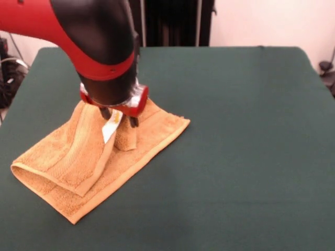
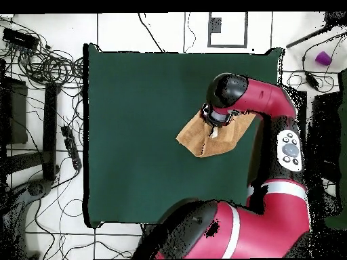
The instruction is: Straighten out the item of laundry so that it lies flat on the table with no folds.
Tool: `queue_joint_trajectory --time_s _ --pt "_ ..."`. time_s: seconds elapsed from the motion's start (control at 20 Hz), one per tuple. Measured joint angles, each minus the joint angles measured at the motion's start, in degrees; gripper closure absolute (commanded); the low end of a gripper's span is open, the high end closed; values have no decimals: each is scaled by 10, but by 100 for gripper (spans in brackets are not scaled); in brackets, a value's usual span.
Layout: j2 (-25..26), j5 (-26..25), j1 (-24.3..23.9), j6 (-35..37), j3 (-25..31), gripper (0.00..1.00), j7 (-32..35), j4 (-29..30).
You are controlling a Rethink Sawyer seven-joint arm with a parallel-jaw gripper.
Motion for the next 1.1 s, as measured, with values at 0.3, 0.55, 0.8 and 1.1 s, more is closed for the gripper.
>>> queue_joint_trajectory --time_s 0.3,0.55,0.8,1.1 --pt "44 0 25 6 -5 0 0 -57" --pt "74 -1 50 17 -14 0 0 -103" --pt "88 -2 58 17 -20 0 0 -113" --pt "74 -3 52 17 -27 0 0 -100"
